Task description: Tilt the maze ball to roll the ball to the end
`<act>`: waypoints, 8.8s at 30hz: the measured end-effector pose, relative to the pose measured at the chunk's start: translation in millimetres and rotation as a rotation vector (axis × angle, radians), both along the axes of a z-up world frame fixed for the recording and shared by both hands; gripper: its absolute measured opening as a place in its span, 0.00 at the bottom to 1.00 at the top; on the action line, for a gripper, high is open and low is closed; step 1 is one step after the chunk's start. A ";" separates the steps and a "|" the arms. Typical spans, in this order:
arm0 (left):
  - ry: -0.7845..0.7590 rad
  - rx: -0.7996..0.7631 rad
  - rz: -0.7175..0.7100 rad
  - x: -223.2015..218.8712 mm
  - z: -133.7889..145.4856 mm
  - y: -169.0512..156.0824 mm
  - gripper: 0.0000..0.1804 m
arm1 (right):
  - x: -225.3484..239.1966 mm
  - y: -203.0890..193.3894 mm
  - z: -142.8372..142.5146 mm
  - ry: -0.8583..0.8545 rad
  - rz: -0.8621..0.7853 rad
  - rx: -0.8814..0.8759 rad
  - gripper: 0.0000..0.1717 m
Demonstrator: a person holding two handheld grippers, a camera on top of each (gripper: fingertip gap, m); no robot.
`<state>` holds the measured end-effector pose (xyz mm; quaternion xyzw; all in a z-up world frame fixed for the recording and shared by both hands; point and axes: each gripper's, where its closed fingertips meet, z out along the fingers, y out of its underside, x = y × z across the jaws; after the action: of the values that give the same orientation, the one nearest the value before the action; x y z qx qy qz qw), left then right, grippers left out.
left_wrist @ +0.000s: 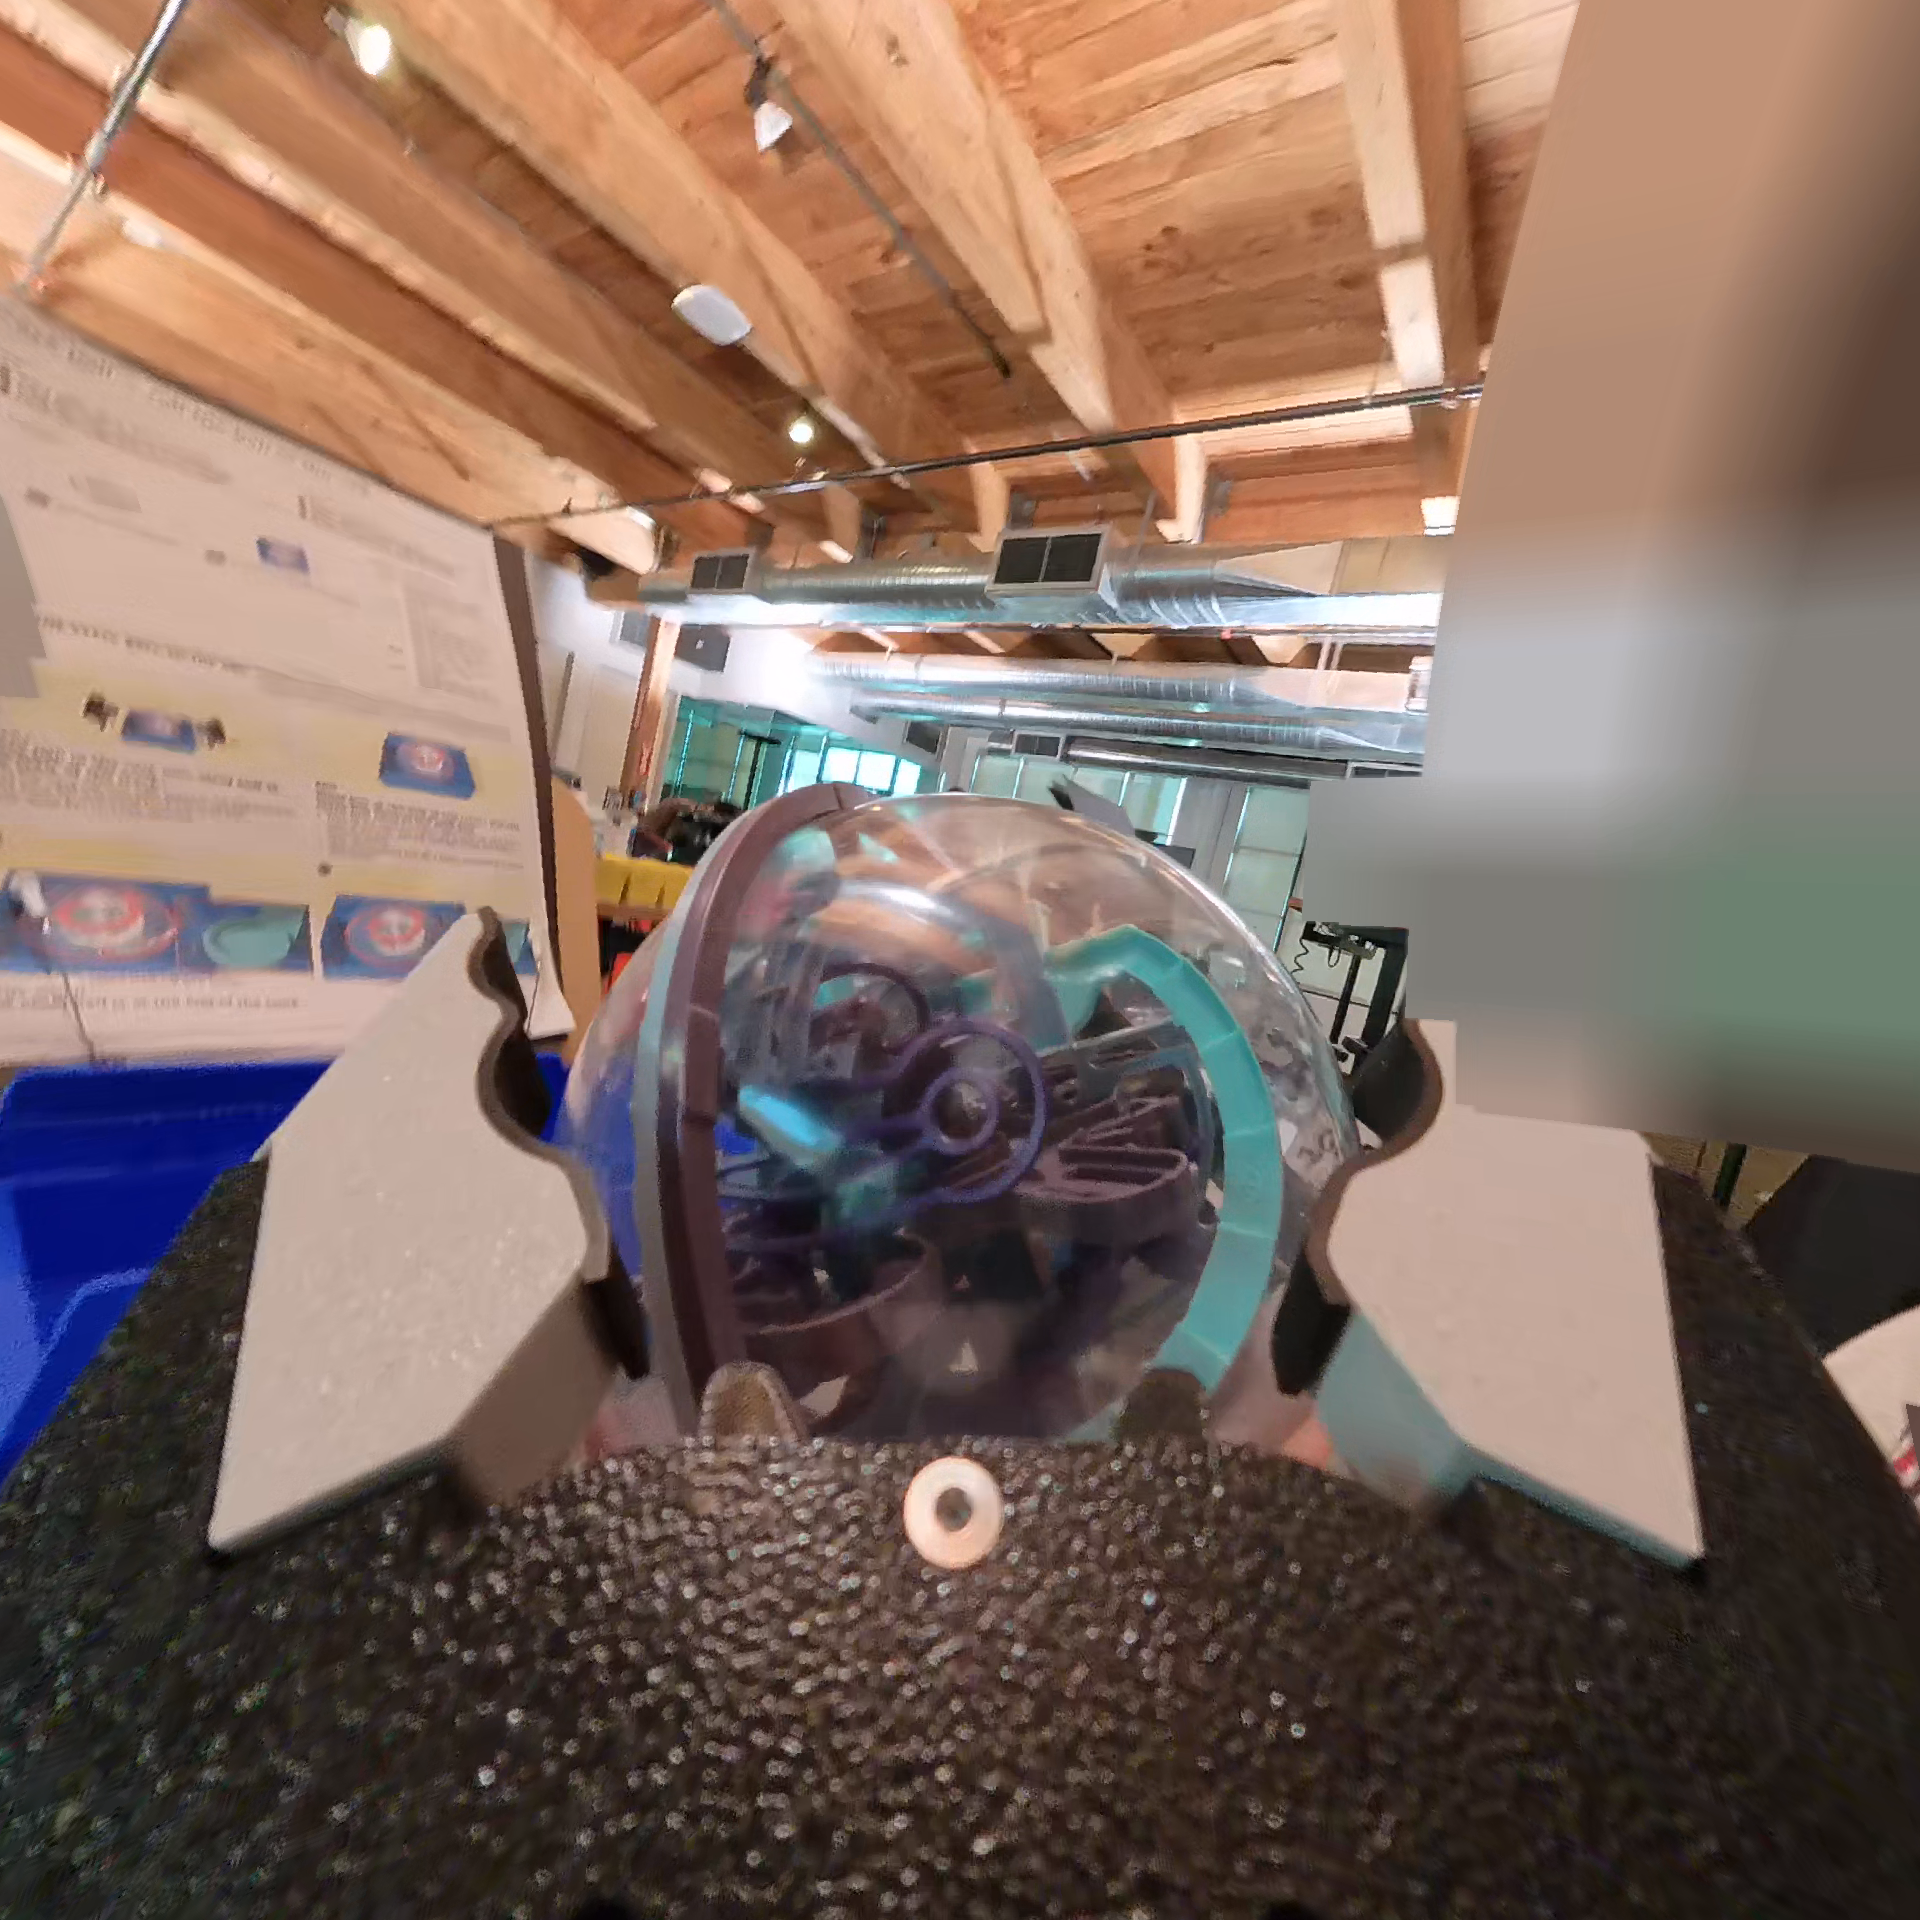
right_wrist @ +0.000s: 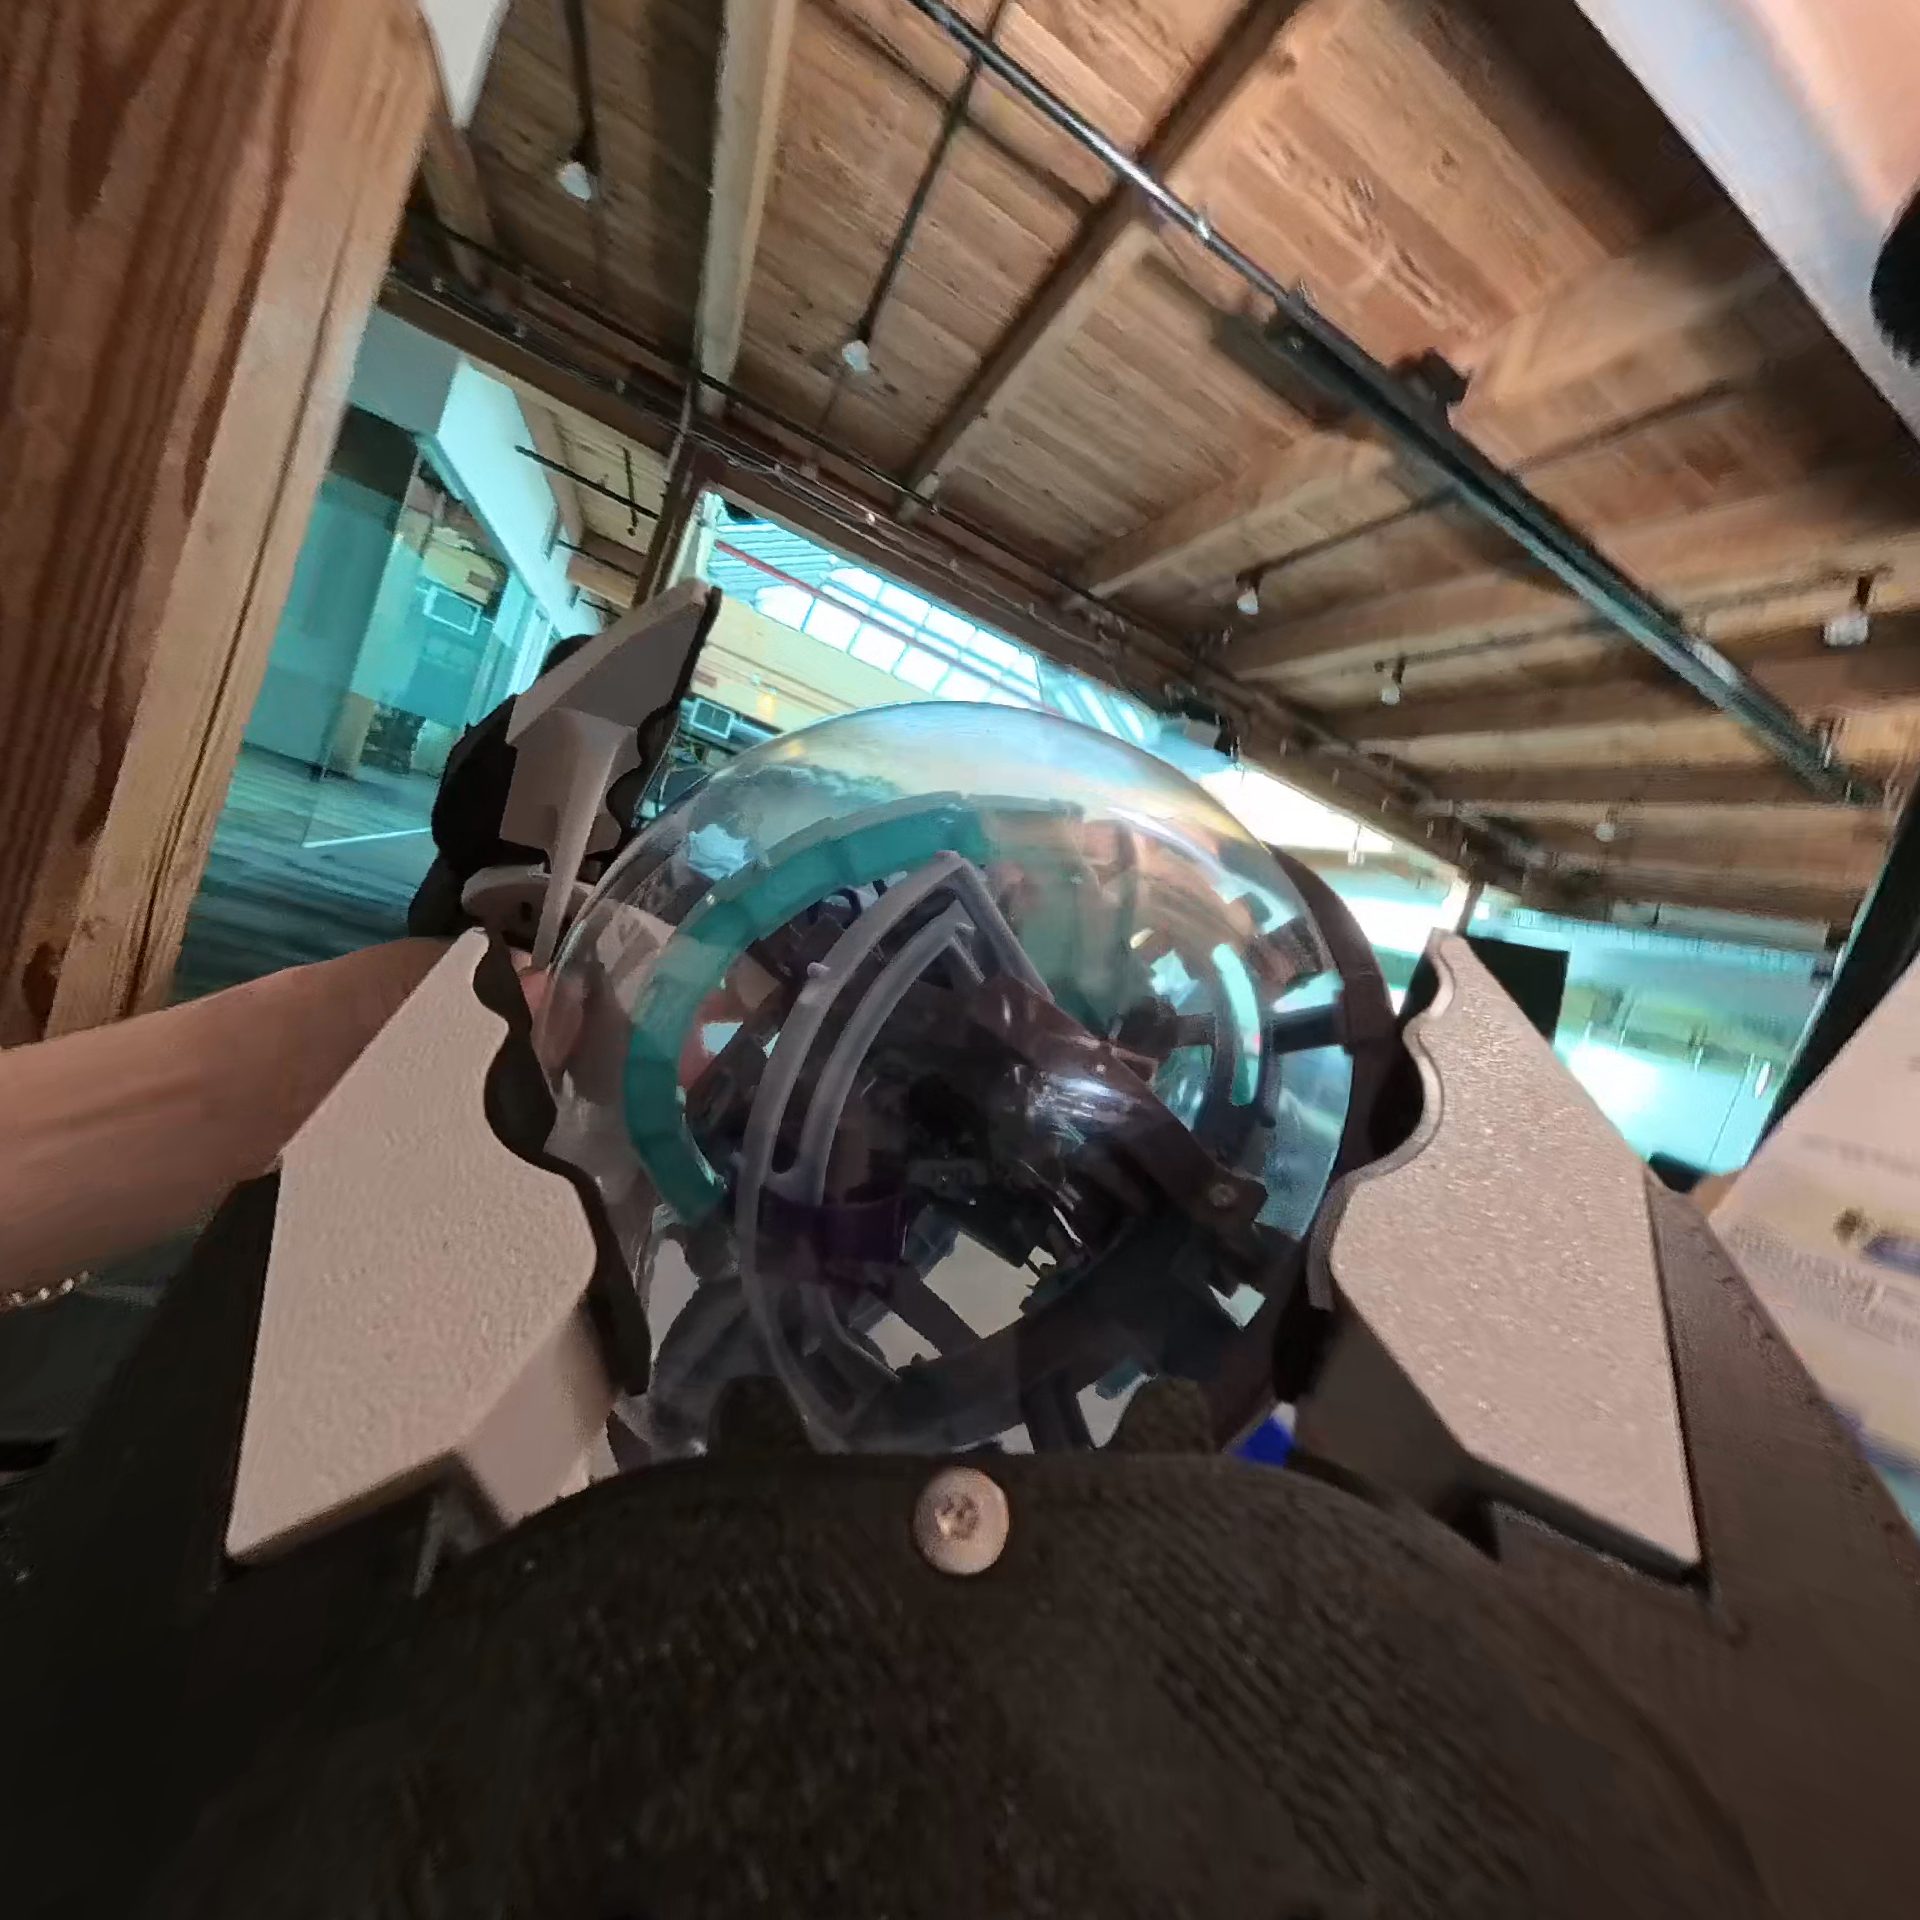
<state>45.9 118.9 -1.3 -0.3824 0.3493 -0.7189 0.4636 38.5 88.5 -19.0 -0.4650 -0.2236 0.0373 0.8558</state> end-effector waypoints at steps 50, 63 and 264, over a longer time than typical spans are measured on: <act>-0.764 0.902 -0.005 -62.4 258.1 -114.5 0.87 | -45.9 -90.9 251.3 -0.679 -0.041 0.820 0.92; -0.696 0.915 0.043 -48.2 263.1 -123.9 0.87 | -31.5 -98.7 256.2 -0.603 0.001 0.807 0.92; -0.187 0.410 0.133 9.6 182.8 -12.1 0.87 | 20.0 -3.1 168.9 -0.126 0.013 0.471 0.92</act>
<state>55.5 106.8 181.5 -0.2341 0.4177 -0.6331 0.6083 58.5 85.4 149.9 -0.2527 -0.2822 -0.0392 0.9246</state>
